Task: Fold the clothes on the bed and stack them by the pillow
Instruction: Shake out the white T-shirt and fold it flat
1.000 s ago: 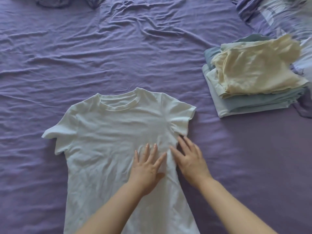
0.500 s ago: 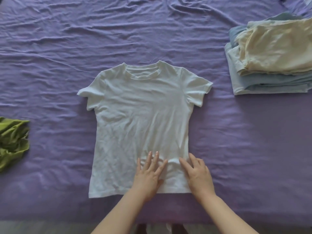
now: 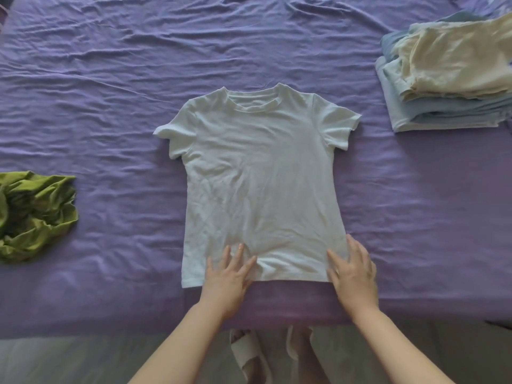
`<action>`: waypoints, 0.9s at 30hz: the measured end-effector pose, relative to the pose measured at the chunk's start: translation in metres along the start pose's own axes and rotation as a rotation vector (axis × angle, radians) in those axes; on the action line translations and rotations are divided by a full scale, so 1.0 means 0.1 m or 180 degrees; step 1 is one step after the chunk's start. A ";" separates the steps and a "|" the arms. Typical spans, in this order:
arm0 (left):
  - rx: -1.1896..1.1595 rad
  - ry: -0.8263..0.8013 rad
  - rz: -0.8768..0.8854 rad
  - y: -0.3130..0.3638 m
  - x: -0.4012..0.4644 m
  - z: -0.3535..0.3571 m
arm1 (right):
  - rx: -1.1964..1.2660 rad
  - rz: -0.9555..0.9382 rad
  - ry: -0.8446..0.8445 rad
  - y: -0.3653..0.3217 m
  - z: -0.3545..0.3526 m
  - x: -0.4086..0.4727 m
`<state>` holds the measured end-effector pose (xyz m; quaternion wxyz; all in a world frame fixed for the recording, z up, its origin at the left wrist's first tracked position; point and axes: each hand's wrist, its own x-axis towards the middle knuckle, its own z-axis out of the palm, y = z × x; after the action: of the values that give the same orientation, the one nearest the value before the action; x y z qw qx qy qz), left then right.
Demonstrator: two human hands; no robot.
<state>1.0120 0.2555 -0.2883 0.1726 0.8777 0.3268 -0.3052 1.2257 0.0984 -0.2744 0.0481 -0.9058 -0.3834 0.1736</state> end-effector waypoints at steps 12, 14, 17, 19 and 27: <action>-0.1382 0.1301 -0.1354 -0.58 -0.13 -0.05 | -0.0216 -0.1416 -0.0840 -1.16 0.61 -0.13; -0.1697 0.1256 -0.1506 -0.63 -0.10 -0.10 | -0.0348 -0.1408 -0.0905 -1.24 0.64 -0.14; -0.1468 0.1276 -0.1678 -0.67 -0.10 -0.15 | -0.0398 -0.1372 -0.1011 -1.28 0.60 -0.13; -0.1447 0.1344 -0.1708 -0.70 -0.10 -0.16 | -0.0435 -0.1447 -0.1018 -1.30 0.58 -0.07; -0.2566 0.1120 -0.0937 -0.88 -0.14 -0.11 | -0.0692 -0.1726 -0.1042 -1.45 0.58 0.40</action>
<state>0.9488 0.3192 -0.2801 0.3968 0.7233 0.5648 -0.0215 1.1326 0.2259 -0.3080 -0.0667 -0.7308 -0.6294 0.2557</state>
